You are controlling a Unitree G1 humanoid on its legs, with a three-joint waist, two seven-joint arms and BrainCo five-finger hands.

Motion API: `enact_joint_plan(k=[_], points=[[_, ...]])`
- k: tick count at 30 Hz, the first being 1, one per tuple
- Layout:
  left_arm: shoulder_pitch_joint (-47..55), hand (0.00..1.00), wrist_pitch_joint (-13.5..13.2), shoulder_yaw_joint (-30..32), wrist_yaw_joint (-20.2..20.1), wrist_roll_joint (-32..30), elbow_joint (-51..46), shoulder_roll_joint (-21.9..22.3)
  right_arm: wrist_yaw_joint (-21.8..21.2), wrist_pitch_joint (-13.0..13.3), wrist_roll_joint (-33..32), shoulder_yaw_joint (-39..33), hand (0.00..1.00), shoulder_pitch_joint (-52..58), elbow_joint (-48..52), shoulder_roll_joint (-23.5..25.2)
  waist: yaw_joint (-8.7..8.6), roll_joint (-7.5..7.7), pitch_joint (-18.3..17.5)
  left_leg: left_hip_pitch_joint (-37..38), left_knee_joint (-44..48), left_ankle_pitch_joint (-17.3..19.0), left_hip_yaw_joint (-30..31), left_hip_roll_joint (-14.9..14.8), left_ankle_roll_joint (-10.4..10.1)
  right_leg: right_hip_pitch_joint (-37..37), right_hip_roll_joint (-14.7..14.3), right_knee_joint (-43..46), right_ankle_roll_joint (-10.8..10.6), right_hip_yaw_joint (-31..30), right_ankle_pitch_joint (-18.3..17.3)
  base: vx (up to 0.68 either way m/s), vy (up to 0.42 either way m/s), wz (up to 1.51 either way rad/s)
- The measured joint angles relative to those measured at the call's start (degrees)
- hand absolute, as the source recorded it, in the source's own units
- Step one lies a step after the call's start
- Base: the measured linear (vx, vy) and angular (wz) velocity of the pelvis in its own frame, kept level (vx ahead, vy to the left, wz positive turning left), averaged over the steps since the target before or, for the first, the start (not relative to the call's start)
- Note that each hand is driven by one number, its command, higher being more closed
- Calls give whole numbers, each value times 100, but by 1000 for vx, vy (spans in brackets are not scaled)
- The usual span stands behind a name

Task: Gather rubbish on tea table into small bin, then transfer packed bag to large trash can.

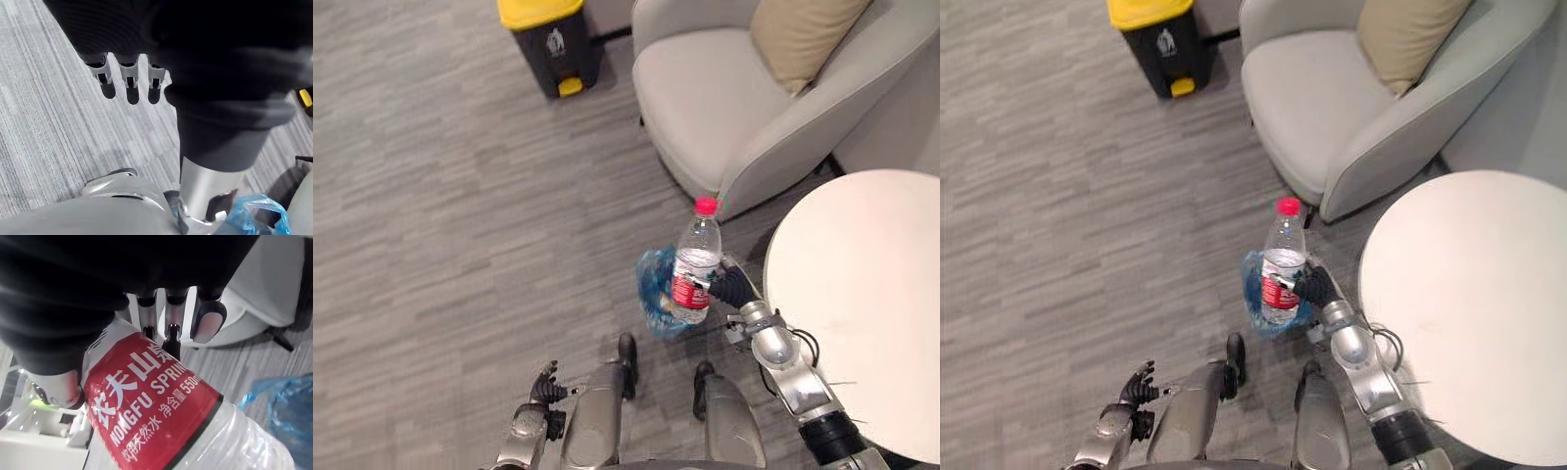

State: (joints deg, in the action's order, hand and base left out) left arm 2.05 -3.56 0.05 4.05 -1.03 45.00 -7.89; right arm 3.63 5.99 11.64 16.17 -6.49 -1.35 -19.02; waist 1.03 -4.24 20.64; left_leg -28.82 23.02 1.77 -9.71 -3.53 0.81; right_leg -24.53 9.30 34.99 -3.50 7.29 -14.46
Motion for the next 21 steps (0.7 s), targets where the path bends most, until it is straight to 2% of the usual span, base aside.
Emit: enact_joint_plan(k=[1, 2, 4, 8, 11, 13, 15, 19, 21], points=[[-69, 0, -14, 26, 13, 87, -62, 22, 2, -2, 8, 77, 100, -118, 60, 6, -10, 15, 66, -282, 438, 66, -233, -122, 55, -293, 91, 91, 28, -12, 17, -176, 30, -7], [-61, 0, -16, 55, 59, 151, -163, 26, 23, -2, 16, 149, 100, -219, 114, -5, 111, -40, 94, -488, 1100, 441, -314, -343, 72, -611, 78, 375, 26, -31, 20, -205, 79, -17], [-240, 0, -12, 54, 130, 185, -240, 39, 132, -14, 20, 220, 100, -438, 186, -41, 138, -30, 277, -821, 1308, 588, -395, -347, 109, -1050, 142, 757, 6, -106, 3, -207, 69, -12], [-461, 0, -82, 70, 245, 332, -521, 21, 297, -26, 35, 280, 100, -859, 280, -196, 143, -66, 439, -1576, 1475, 602, -575, -427, 133, -1839, 189, 1012, -2, -166, 42, -159, 6, 14], [-731, 0, -75, 82, 272, 412, -513, -16, 451, -34, 154, 264, 100, -1244, 203, -351, 201, -29, 526, -2064, 1413, 594, -763, -462, 123, -2414, 194, 1112, -12, -257, 48, -109, -22, 16], [-830, 0, -81, 140, 212, 468, -574, -65, 596, -35, 212, 200, 100, -1534, -7, -407, 302, -33, 646, -2300, 1421, 585, -801, -464, 113, -2704, 197, 1175, -12, -287, 50, -115, -22, 8], [-936, 0, -87, 329, 373, 589, -636, -17, 720, -155, 247, 69, 100, -1920, -334, -413, 345, -27, 785, -2640, 1486, 585, -797, -466, 113, -3033, 232, 1267, -19, -288, 82, -74, -22, 12], [-1347, 0, -82, 348, 403, 705, -661, -83, 1006, -260, 245, -194, 100, -2329, -705, -514, 452, 18, 949, -3178, 1712, 532, -813, -552, 117, -3542, 295, 1528, -21, -269, 96, -22, -40, 18], [-1364, 0, -83, 349, 452, 720, -739, -97, 1082, -293, 243, -265, 100, -2490, -931, -548, 449, 30, 957, -3333, 1789, 386, -818, -549, 223, -3697, 334, 1669, -19, -277, 123, 15, -37, 12]])
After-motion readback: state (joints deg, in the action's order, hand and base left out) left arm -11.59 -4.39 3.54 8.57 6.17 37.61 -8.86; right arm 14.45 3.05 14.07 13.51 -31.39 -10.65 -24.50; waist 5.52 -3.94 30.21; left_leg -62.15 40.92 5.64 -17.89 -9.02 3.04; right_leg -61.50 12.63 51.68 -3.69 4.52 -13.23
